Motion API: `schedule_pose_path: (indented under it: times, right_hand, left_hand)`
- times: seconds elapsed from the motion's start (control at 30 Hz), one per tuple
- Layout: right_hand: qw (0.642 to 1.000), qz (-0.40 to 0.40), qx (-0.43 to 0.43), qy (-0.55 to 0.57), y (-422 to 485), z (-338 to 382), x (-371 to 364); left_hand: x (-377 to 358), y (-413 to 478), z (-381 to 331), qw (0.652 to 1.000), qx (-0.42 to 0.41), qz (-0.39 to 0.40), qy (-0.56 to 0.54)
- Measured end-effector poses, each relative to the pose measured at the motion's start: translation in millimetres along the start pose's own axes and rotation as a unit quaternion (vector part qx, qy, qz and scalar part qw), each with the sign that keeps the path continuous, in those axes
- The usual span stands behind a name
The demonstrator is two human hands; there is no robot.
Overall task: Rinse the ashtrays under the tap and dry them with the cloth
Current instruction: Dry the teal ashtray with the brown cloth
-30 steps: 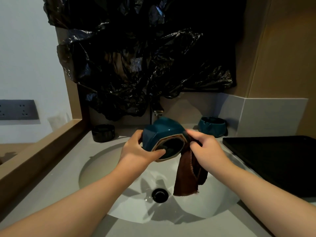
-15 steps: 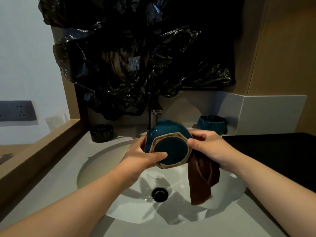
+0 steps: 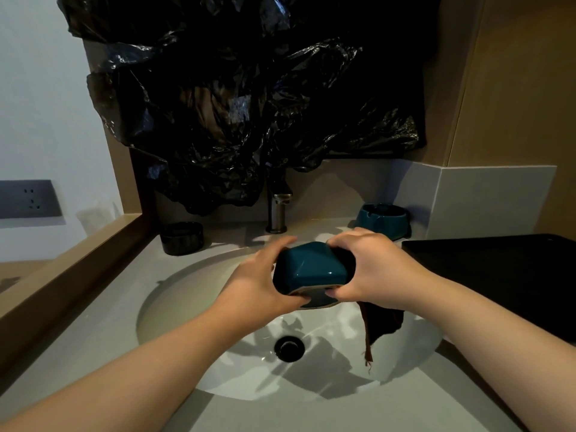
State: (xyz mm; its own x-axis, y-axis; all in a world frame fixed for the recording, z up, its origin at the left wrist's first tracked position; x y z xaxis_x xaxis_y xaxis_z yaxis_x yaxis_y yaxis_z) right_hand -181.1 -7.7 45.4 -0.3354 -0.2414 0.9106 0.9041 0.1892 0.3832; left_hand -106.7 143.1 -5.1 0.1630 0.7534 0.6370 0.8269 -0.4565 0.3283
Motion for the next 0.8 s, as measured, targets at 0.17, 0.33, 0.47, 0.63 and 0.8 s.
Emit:
schedule_pose_path:
  times: [0.17,0.33,0.47,0.63,0.8]
  right_hand:
    - [0.998,0.019,0.045,-0.034,3,6,-1]
    - [0.988,0.03,-0.04,0.149,-3,-19,14]
    - [0.963,-0.161,-0.048,0.212,-5,-23,27]
    - [0.977,-0.146,0.13,0.09,-9,21,-3]
    - [0.969,-0.14,0.205,-0.01,-4,37,-14]
  left_hand:
    - [5,-4,-9,0.996,-0.034,-0.046,0.075]
    - [6,-4,-11,0.991,-0.028,-0.053,0.117]
    - [9,-5,-11,0.989,-0.021,-0.066,0.132]
    - [6,-5,-14,0.98,-0.016,-0.057,0.192]
    - [5,-3,-15,0.979,-0.025,-0.054,0.195]
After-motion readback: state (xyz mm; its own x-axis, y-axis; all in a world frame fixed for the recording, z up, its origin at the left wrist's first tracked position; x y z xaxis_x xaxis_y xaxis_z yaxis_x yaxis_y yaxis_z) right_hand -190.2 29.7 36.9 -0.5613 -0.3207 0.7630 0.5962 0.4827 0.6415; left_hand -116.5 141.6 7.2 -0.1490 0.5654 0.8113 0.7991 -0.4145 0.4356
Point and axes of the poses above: each hand's wrist, its own y-axis towards the middle knuckle, its own x-axis out of the back of the hand, z = x × y, the point moved 5 cm from there along y, towards the middle knuckle, and after that the axes turned 8 degrees about x, right-handed, at the moved point
